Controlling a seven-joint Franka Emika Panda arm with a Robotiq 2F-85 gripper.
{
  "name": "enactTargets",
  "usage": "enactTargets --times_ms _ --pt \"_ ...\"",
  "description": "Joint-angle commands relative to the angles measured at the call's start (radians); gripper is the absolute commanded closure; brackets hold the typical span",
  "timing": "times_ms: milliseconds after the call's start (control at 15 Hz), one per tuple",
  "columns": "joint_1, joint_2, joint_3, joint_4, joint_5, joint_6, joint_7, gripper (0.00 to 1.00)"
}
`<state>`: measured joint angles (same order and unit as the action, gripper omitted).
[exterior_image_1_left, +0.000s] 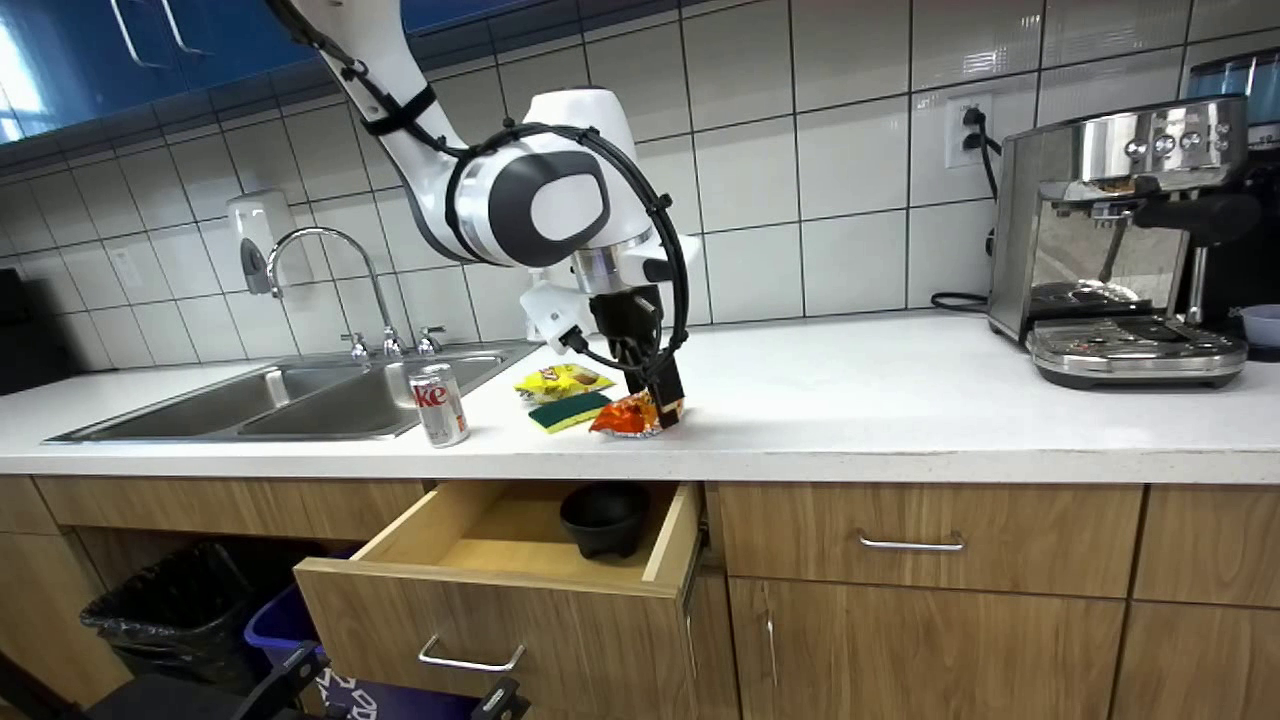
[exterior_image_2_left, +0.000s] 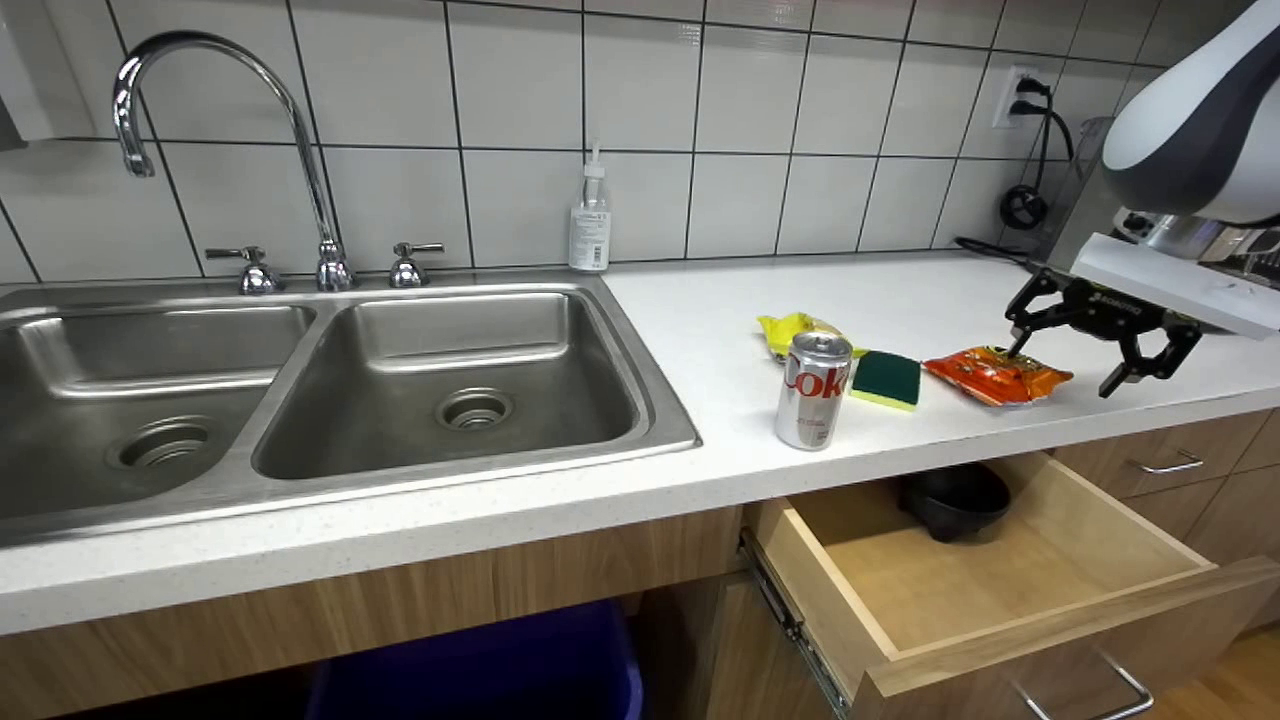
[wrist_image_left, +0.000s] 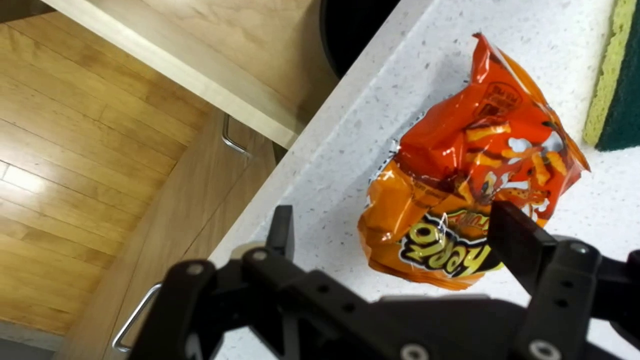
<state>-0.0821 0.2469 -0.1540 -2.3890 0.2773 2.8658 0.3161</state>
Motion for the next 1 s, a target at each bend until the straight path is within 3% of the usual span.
enactTargets --times_ms 0,200,267,400,933 --pt "-0.012 0.022 0.000 0.031 -0.012 -0.021 0.000 0.00" --pt "-0.012 0.029 -0.002 0.035 -0.013 -0.020 0.001 0.00" --pt "-0.010 0.032 -0.002 0.036 -0.015 -0.016 0.001 0.25" --pt "-0.009 0.034 -0.003 0.038 -0.018 -0.015 0.002 0.32" --pt "-0.005 0.049 -0.001 0.054 -0.017 -0.012 0.007 0.95"
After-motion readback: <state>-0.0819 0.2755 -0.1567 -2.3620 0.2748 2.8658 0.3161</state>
